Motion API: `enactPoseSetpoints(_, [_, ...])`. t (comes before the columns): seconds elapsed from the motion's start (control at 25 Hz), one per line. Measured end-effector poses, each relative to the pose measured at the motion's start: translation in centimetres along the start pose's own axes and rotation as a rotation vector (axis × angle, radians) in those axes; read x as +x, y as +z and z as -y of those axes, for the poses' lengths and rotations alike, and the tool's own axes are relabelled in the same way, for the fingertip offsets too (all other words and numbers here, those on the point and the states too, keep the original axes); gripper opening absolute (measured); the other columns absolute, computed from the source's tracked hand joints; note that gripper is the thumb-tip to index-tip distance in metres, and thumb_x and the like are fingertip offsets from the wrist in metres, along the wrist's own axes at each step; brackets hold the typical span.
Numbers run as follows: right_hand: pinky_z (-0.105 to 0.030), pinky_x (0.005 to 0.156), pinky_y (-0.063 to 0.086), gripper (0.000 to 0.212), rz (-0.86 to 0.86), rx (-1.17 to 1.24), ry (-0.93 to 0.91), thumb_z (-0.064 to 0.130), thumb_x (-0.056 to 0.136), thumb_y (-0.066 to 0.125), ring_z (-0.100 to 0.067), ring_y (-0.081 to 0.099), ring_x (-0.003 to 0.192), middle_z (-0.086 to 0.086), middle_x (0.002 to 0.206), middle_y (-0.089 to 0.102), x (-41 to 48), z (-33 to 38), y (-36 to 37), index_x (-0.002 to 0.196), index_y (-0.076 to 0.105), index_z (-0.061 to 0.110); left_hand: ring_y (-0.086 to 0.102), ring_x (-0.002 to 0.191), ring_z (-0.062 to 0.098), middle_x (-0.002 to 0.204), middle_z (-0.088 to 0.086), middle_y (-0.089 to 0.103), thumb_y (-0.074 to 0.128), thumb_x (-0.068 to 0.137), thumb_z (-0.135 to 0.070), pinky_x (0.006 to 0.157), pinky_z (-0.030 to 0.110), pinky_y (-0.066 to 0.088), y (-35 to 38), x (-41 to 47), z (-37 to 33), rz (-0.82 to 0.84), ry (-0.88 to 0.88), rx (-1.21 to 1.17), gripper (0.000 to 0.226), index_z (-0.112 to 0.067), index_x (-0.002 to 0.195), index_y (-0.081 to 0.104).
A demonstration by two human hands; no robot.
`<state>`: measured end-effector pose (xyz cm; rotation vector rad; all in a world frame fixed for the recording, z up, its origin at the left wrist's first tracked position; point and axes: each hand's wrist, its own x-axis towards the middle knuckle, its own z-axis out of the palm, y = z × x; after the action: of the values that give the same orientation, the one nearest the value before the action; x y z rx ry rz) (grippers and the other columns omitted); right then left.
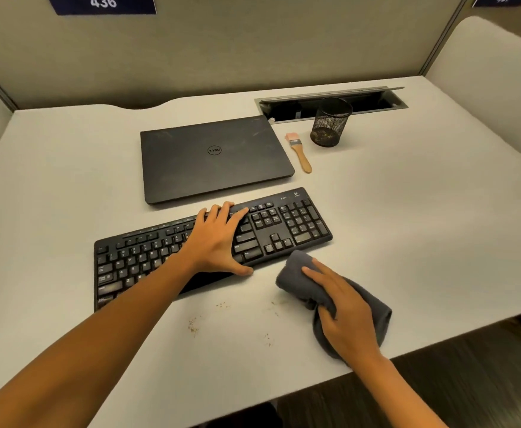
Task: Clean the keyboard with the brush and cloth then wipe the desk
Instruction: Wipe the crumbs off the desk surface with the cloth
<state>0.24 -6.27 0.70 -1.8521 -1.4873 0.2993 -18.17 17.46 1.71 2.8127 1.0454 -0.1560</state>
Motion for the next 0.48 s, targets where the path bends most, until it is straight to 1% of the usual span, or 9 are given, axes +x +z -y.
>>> enactPoseSetpoints(0.08, [-0.032, 0.118, 0.024, 0.063, -0.026, -0.107, 0.022, 0.007, 0.079, 0.054, -0.01, 0.04, 0.135, 0.006, 0.147, 0.044, 0.2, -1.1, -0.8, 0.139, 0.048, 0.025, 0.001, 0.149, 0.031, 0.162, 0.011, 0.006, 0.042, 0.05, -0.096, 0.117, 0.061, -0.002, -0.4, -0.2, -0.3, 0.042, -0.015, -0.035, 0.134, -0.027, 0.155, -0.004])
enactPoseSetpoints(0.16, [-0.042, 0.119, 0.018, 0.065, 0.01, -0.21, 0.053, 0.016, 0.08, 0.054, -0.013, 0.036, 0.138, 0.006, 0.148, 0.042, 0.5, -2.2, -1.4, 0.142, 0.041, 0.028, -0.012, 0.15, 0.028, 0.164, 0.004, 0.001, 0.04, 0.047, -0.098, 0.114, 0.064, -0.01, -1.2, -1.1, -0.3, 0.025, -0.073, -0.16, 0.135, -0.031, 0.154, -0.009])
enactPoseSetpoints(0.24, [-0.047, 0.12, 0.014, 0.069, 0.089, -0.289, 0.054, 0.028, 0.081, 0.052, -0.015, 0.029, 0.142, 0.005, 0.152, 0.035, 0.9, -3.0, -1.9, 0.147, 0.032, 0.03, -0.012, 0.15, 0.026, 0.164, 0.0, 0.005, 0.044, 0.051, -0.098, 0.112, 0.065, -0.01, -1.7, -2.8, 0.4, -0.07, -0.216, -0.255, 0.134, -0.034, 0.153, -0.013])
enactPoseSetpoints(0.32, [-0.048, 0.12, 0.012, 0.07, 0.146, -0.313, 0.036, 0.036, 0.082, 0.047, -0.015, 0.023, 0.144, 0.004, 0.155, 0.029, 1.1, -3.5, -1.9, 0.149, 0.028, 0.03, -0.005, 0.15, 0.03, 0.164, 0.004, 0.007, 0.055, 0.061, -0.088, 0.112, 0.064, -0.005, -1.7, -5.2, 1.6, -0.146, -0.419, -0.253, 0.127, -0.031, 0.153, -0.013])
enactPoseSetpoints(0.36, [-0.048, 0.12, 0.013, 0.07, 0.156, -0.308, 0.034, 0.036, 0.082, 0.047, -0.015, 0.022, 0.145, 0.004, 0.155, 0.029, 1.1, -3.6, -1.8, 0.149, 0.028, 0.03, -0.001, 0.149, 0.034, 0.163, 0.008, 0.007, 0.059, 0.067, -0.08, 0.114, 0.064, -0.001, -1.4, -6.5, 2.3, -0.173, -0.534, -0.252, 0.123, -0.027, 0.155, -0.008])
enactPoseSetpoints(0.44, [-0.047, 0.12, 0.013, 0.07, 0.165, -0.279, 0.039, 0.028, 0.084, 0.051, -0.015, 0.021, 0.145, 0.004, 0.156, 0.028, 1.1, -3.5, -1.6, 0.149, 0.029, 0.029, 0.012, 0.146, 0.04, 0.16, 0.018, 0.014, 0.067, 0.076, -0.066, 0.115, 0.061, 0.014, -0.8, -9.3, 3.7, -0.229, -0.781, -0.304, 0.111, -0.013, 0.155, 0.009])
enactPoseSetpoints(0.48, [-0.047, 0.12, 0.014, 0.07, 0.166, -0.258, 0.046, 0.022, 0.085, 0.055, -0.013, 0.02, 0.146, 0.005, 0.156, 0.028, 1.0, -3.4, -1.5, 0.149, 0.029, 0.028, 0.018, 0.142, 0.042, 0.157, 0.021, 0.019, 0.07, 0.077, -0.06, 0.114, 0.057, 0.022, -0.6, -10.6, 4.3, -0.239, -0.896, -0.353, 0.106, -0.008, 0.153, 0.017])
